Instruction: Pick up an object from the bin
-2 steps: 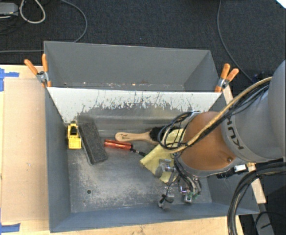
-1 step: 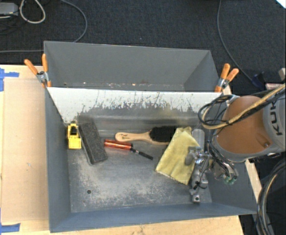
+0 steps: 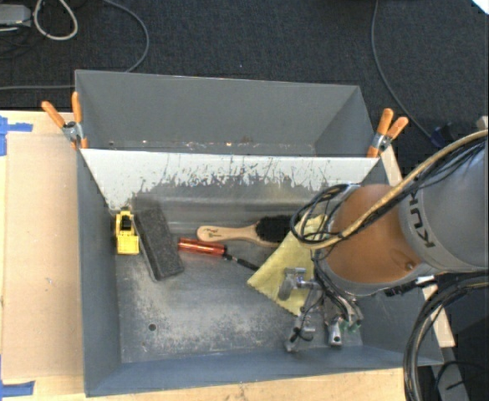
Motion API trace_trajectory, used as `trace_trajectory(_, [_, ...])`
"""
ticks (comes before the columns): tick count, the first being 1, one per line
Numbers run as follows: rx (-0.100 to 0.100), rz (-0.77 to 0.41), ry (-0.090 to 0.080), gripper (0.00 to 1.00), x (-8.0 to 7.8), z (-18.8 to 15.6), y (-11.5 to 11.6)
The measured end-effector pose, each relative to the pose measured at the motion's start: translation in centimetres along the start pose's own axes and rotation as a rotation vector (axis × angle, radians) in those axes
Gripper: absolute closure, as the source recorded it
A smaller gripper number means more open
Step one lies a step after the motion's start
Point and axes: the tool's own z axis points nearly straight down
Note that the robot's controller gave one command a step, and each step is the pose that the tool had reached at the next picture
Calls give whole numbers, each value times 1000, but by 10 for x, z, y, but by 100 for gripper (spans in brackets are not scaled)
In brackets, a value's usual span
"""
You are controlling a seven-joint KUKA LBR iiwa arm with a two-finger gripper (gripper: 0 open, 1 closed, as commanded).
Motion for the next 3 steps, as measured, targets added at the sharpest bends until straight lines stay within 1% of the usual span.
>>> trace_trajectory(1, [10,7,-13,0,-8,-4,-31])
trace_trajectory(2, [3,-53,-5,100,-114,-4,1])
trace_trajectory(3, [3,-52,-5,100,-114,-4,1])
